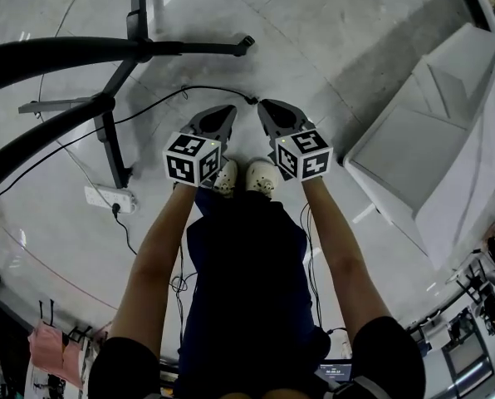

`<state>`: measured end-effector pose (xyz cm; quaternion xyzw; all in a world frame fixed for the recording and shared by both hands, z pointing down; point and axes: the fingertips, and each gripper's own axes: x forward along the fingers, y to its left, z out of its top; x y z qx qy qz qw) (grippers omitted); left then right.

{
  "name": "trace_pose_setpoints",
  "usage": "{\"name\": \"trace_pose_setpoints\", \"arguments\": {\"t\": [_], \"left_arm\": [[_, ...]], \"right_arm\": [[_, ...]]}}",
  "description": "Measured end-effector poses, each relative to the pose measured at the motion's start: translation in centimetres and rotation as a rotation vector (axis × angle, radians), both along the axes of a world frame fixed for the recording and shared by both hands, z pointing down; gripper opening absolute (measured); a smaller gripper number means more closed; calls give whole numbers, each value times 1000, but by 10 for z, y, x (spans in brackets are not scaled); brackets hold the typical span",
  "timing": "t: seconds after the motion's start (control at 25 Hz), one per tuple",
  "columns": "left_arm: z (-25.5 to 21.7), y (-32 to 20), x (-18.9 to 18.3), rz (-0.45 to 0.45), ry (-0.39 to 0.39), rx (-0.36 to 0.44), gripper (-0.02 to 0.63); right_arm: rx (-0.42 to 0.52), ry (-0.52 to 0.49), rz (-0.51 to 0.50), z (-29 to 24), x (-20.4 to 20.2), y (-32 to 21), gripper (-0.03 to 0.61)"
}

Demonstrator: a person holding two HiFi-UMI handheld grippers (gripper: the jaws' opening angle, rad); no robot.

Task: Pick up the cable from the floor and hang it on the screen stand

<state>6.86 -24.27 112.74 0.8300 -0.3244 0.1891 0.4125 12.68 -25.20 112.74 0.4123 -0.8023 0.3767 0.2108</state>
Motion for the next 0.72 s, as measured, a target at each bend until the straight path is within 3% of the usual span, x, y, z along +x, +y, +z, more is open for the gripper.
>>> {"name": "trace_pose_setpoints", "arguments": {"t": [0.32,0.6,0.72], "left_arm": [[49,-1,0,-25,-6,-28,6],[81,-4,-8,-44,-21,-36,6],[89,-8,-10,-55,-20,-37,6]], "right_arm": [[-42,28,-174,66,-26,10,28],[-43,96,-183,104,-30,2,31],[-61,108,-218,120,-33,5,101]]}}
